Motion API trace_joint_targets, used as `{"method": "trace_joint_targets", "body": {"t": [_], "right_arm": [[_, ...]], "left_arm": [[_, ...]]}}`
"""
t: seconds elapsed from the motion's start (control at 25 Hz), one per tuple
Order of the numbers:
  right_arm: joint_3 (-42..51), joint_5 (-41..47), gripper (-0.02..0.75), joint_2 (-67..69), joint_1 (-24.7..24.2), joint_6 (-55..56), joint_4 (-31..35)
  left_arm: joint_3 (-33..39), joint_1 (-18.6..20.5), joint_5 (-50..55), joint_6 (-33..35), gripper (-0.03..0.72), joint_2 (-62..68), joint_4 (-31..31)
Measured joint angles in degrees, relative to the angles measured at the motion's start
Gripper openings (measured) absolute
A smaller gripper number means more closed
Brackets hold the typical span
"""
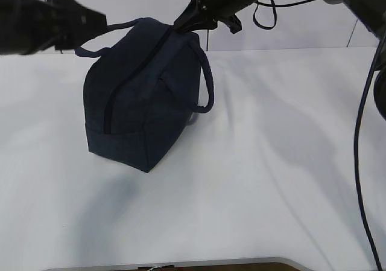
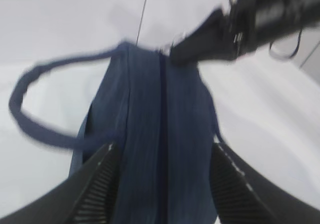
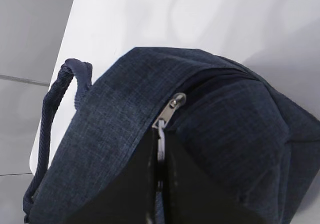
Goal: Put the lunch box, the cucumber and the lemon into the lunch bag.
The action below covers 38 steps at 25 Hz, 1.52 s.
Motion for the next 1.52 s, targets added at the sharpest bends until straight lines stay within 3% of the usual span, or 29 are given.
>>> {"method": "trace_joint_targets", "body": {"t": [0.2, 0.44, 0.52, 0.68, 0.76, 0.88, 1.04, 1.24, 1.52], "right_arm": [[0.00, 0.00, 0.005, 0.00, 0.00, -0.09, 0.00], [0.00, 0.00, 0.005, 0.00, 0.00, -0.09, 0.00], [0.00, 0.00, 0.005, 0.00, 0.00, -0.09, 0.00], [0.00, 0.00, 0.005, 0.00, 0.00, -0.34, 0.00], [0.00, 0.00, 0.005, 0.00, 0.00, -0.42, 0.00], [0.00, 0.00, 0.005, 0.00, 0.00, -0.55, 0.00], [0.00, 0.00, 0.005, 0.00, 0.00, -0.77, 0.00], [0.00, 0.00, 0.005, 0.00, 0.00, -0.89, 0.00], [0.00, 0.00, 0.005, 0.00, 0.00, -1.09, 0.00]], "left_arm": [[-10.66, 0.49, 0.68, -0.10, 0.428, 5.42, -0.52], [-20.35, 6.83, 11.39, -6.47, 0.428, 15.79, 1.44], [-22.92, 9.19, 14.77, -11.03, 0.428, 18.79, 5.96], [-29.57, 13.18, 22.39, -26.13, 0.425, 23.54, 22.96], [-34.36, 14.32, 28.46, -34.58, 0.424, 26.54, 32.84], [-41.73, 14.72, 36.45, -43.61, 0.422, 31.99, 42.37], [-50.60, 14.72, 43.19, -52.25, 0.421, 38.01, 50.11], [-56.03, 14.72, 46.14, -58.80, 0.421, 40.67, 58.90], [-56.78, 14.81, 47.15, -60.82, 0.421, 43.85, 60.38]]}}
